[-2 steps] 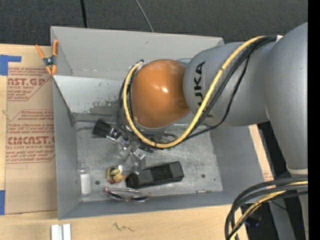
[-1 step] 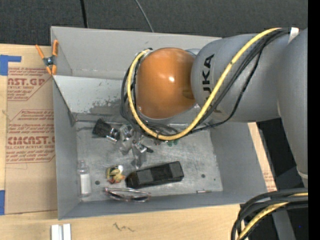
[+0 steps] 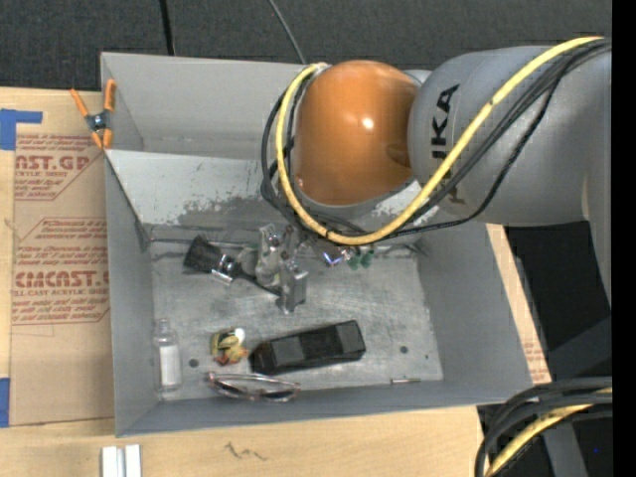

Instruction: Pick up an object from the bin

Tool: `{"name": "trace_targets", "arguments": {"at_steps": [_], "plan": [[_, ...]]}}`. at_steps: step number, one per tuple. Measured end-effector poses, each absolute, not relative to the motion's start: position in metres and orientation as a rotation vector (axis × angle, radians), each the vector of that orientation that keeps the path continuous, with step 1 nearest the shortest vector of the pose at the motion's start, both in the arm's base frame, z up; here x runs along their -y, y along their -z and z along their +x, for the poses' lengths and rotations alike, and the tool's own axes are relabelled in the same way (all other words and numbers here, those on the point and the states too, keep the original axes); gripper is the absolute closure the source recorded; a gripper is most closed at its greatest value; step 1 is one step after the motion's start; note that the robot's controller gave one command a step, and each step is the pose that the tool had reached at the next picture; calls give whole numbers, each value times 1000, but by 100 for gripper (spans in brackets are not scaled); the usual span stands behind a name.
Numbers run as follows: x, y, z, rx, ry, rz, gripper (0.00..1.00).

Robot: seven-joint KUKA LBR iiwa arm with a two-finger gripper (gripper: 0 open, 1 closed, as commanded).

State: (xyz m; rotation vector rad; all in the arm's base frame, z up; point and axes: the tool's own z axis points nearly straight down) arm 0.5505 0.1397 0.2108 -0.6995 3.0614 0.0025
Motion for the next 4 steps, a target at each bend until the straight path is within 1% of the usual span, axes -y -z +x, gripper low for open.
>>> {"name": "trace_targets", "arguments": {"at_steps": [1, 2, 3, 4], "plan": [[-125, -231, 539, -2951, -1, -1069, 100], [-159, -139, 558, -3101, -2, -500, 0], [-159, -141, 558, -3101, -2, -501, 0], [-171, -135, 537, -3082, -1, -595, 0]]}}
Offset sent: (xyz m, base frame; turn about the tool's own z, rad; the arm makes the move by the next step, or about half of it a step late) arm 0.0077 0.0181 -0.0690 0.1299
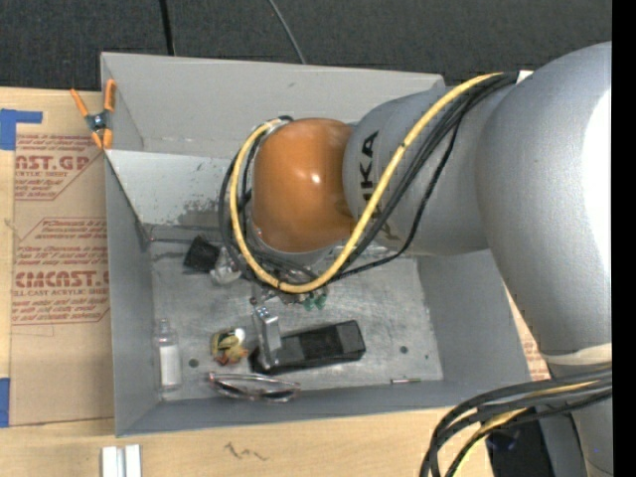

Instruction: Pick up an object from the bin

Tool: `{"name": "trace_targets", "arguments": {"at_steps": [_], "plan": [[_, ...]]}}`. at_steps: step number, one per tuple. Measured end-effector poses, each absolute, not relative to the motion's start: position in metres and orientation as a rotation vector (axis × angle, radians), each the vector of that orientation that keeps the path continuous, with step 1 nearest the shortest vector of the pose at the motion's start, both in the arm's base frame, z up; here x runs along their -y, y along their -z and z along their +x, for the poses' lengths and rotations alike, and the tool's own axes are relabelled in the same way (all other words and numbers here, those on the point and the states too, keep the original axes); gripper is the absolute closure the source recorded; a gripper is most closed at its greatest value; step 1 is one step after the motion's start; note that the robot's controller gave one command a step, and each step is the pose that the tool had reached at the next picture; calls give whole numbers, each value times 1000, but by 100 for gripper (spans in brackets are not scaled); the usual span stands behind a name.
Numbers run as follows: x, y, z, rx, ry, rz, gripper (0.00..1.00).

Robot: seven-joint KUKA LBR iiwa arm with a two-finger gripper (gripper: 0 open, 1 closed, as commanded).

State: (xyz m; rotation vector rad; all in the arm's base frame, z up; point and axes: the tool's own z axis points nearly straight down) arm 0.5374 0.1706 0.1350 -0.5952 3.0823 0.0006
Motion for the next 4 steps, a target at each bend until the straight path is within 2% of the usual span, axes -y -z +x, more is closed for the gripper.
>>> {"name": "trace_targets", "arguments": {"at_steps": [1, 2, 4], "plan": [[-164, -73, 507, -3065, -5, -638, 100], [-164, -73, 506, -3066, -5, -638, 100], [-164, -175, 504, -3069, -1, -679, 100]]}}
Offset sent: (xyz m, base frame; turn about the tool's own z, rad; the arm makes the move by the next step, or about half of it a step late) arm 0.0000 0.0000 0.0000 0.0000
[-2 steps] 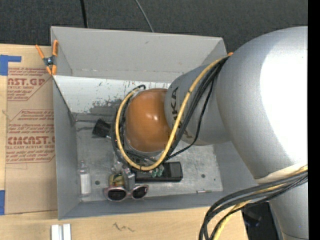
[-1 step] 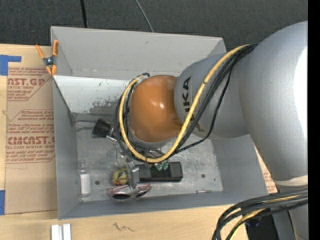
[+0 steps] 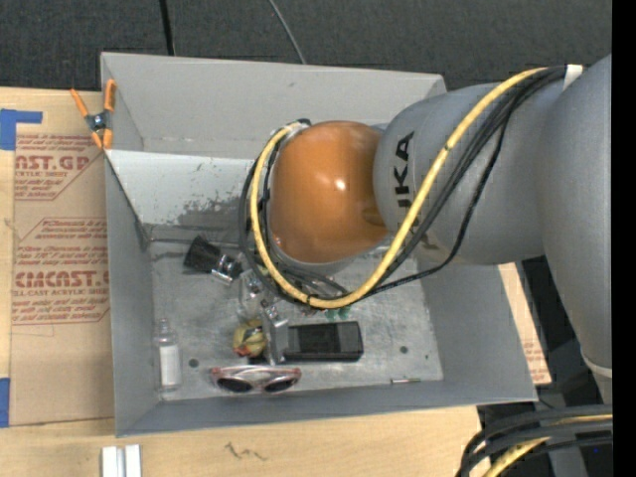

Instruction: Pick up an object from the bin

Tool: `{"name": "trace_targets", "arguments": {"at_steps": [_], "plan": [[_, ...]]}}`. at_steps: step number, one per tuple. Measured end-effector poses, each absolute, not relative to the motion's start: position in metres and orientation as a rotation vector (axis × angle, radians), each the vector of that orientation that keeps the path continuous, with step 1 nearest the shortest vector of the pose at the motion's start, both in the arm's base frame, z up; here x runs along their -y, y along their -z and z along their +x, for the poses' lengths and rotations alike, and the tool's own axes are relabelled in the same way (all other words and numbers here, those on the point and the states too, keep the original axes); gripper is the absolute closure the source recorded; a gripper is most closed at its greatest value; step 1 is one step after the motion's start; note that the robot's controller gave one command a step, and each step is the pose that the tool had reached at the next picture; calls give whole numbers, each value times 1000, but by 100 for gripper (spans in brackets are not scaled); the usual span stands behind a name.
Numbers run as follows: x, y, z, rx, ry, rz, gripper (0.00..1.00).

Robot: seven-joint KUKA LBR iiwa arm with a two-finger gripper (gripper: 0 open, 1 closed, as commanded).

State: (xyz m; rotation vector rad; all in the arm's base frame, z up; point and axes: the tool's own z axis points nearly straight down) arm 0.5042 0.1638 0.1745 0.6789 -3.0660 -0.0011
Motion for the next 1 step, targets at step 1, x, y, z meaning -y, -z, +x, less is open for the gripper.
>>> {"name": "trace_targets", "arguments": {"at_steps": [1], "plan": [[-116, -222, 493, 3080, 3, 611, 100]]}}
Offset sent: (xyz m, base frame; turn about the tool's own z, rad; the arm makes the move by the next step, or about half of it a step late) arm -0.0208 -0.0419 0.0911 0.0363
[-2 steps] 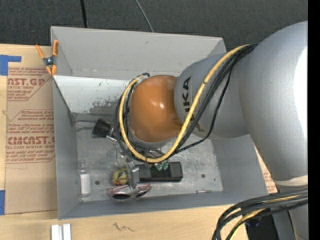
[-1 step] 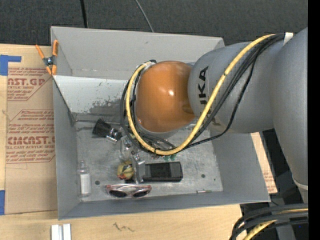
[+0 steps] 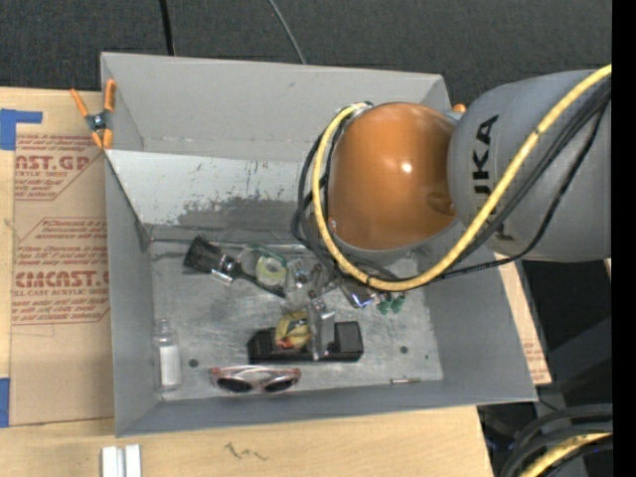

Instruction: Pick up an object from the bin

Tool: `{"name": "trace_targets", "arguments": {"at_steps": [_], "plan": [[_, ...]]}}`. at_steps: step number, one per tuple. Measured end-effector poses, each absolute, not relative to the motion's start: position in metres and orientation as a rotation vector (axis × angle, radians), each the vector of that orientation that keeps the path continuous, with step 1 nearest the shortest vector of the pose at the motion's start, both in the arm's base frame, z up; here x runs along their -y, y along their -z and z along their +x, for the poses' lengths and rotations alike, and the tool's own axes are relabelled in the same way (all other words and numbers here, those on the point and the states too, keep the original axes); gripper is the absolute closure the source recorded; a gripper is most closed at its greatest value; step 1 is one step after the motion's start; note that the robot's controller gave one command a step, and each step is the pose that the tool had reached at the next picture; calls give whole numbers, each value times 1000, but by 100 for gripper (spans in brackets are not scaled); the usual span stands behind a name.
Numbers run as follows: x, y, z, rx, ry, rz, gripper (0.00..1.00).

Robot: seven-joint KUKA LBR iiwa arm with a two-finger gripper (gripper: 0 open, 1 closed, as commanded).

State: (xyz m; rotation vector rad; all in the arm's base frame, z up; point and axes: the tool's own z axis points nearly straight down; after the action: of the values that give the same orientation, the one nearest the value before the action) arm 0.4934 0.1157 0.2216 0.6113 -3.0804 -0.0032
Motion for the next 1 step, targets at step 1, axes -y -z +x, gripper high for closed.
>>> {"name": "trace_targets", "arguments": {"at_steps": [1], "plan": [[-105, -255, 488, 3085, -5, 598, 100]]}}
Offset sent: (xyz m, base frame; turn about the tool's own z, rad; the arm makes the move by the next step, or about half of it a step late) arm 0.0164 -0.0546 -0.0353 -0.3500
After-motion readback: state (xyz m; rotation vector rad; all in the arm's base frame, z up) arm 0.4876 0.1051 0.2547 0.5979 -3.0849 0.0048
